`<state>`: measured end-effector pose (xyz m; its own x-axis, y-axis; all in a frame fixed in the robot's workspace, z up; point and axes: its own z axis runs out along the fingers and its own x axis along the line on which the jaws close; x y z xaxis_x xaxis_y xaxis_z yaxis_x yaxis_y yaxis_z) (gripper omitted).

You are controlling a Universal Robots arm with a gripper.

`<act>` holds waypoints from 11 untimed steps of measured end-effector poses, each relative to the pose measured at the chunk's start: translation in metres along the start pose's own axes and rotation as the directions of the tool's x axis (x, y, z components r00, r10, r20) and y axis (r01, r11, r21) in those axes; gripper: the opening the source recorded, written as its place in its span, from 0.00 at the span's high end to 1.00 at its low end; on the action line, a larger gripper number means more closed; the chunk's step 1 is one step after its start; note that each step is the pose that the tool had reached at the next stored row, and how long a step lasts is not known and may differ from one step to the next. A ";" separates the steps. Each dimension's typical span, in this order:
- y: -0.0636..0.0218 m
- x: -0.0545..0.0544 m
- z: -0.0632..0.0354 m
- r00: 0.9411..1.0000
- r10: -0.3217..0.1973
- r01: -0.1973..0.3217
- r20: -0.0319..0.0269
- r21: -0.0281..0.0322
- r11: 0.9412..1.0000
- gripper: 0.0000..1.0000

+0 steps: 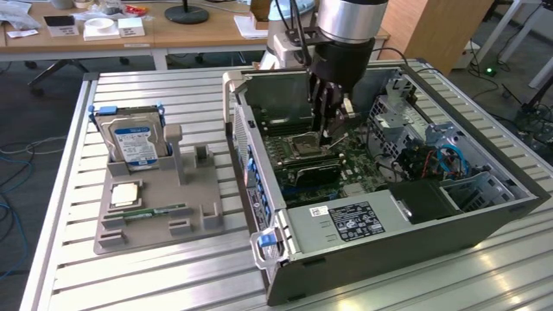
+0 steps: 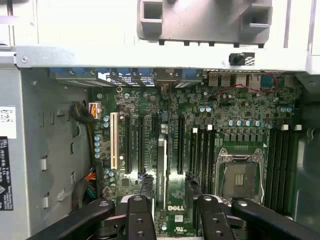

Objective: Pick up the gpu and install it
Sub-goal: 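Insert the gpu into the slot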

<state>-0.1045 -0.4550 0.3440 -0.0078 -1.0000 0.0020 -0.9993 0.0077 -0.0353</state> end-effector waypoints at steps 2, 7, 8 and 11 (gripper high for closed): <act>0.0000 0.000 0.0001 1.000 0.000 0.000 0.000 0.000 1.000 0.60; 0.0000 0.000 0.0000 1.000 0.000 0.000 0.000 0.000 1.000 0.60; 0.0000 0.000 0.0000 1.000 0.000 0.000 0.000 0.000 1.000 0.60; 0.0000 0.000 0.0000 1.000 0.000 0.000 0.000 0.000 1.000 0.60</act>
<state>-0.1044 -0.4549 0.3440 -0.0077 -1.0000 0.0016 -0.9993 0.0077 -0.0354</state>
